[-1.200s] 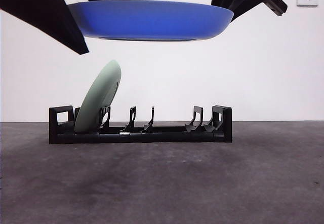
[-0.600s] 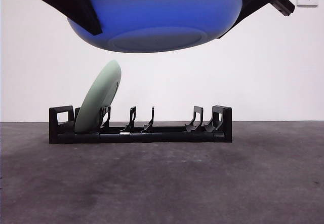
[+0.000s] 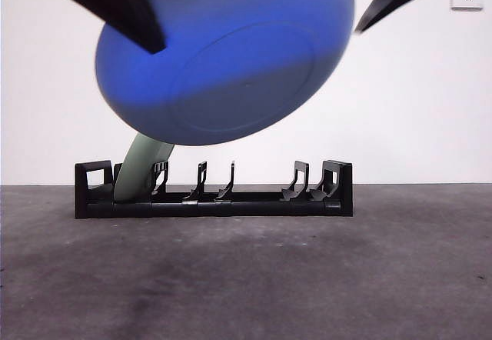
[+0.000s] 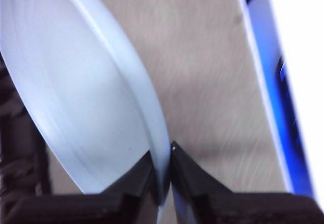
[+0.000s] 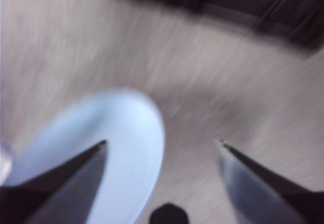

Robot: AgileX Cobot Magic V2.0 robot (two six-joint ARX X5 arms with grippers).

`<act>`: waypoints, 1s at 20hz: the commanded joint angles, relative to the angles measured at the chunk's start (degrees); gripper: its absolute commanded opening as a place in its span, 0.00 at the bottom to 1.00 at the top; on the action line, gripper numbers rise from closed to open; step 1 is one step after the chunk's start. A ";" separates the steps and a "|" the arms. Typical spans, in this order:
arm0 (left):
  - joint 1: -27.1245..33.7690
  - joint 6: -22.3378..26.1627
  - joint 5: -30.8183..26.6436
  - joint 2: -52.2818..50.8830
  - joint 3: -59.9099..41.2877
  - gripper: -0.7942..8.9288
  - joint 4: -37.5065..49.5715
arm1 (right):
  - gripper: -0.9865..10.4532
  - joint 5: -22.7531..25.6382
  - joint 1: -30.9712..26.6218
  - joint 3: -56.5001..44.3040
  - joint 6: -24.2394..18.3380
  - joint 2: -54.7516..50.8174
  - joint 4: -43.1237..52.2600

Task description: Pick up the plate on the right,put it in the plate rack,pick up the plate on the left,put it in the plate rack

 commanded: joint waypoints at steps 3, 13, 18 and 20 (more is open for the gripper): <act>3.21 -12.66 5.14 -0.07 0.07 0.07 13.90 | 0.42 7.98 -0.61 6.29 -0.63 -9.64 0.22; 18.49 -34.95 12.07 7.15 0.07 0.07 47.32 | 0.42 8.04 -0.59 7.65 -2.21 -23.78 -10.67; 23.04 -37.29 12.37 12.26 0.07 0.07 50.82 | 0.42 7.08 -0.55 7.63 -3.56 -24.00 -18.10; 24.52 -37.79 12.35 14.14 0.07 0.07 52.33 | 0.42 6.82 -0.55 7.21 -3.74 -24.00 -18.67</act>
